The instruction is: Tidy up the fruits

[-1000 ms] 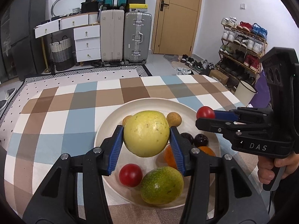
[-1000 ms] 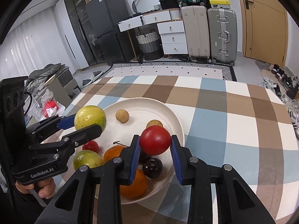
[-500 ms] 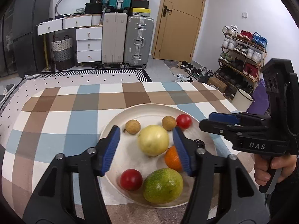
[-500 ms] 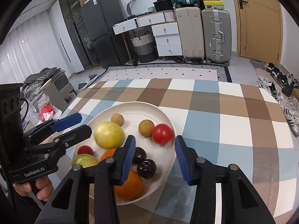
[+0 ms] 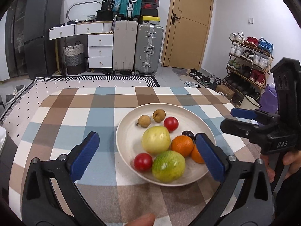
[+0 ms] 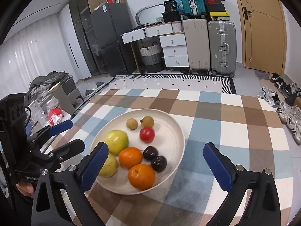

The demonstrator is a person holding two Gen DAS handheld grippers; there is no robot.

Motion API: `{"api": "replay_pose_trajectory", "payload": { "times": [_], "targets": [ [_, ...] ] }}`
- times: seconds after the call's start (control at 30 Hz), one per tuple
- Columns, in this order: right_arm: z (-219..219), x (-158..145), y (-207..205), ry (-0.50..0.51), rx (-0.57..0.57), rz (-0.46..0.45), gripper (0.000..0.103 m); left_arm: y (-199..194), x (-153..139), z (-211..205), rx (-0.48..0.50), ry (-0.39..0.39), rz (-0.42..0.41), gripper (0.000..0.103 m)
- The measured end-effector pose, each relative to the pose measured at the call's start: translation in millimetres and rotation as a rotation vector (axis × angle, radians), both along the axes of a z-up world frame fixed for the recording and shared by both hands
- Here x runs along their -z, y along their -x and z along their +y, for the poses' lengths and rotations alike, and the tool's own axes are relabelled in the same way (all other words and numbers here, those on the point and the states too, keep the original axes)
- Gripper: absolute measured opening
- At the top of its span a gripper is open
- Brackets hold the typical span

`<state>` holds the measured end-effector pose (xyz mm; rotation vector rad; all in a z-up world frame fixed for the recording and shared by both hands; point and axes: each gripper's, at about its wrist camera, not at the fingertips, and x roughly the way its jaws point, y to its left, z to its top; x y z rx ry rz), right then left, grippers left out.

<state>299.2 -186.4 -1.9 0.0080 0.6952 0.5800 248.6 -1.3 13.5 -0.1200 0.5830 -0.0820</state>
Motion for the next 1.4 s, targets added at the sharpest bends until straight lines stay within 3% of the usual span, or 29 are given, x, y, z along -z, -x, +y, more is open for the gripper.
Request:
{"api": "replay_pose_trajectory", "payload": {
  "times": [0.53,0.87,1.4],
  "targets": [
    [-15.8,12.7,86.4,-0.084,-0.089,-0.121,0.103,65.3,4.5,-9.9,-0.038,-0.052,-0.067,0.102],
    [-6.7,15.6,100.1,-0.047,-0.090,-0.207,0.103,62.0,15.0,-11.7,-0.030,-0.035,-0.055,0.102],
    [-11.3,14.6,98.9,-0.051,-0.056,-0.225,0.103,60.2,15.7,-13.0,-0.019,-0.032,-0.060,0.102]
  ]
}}
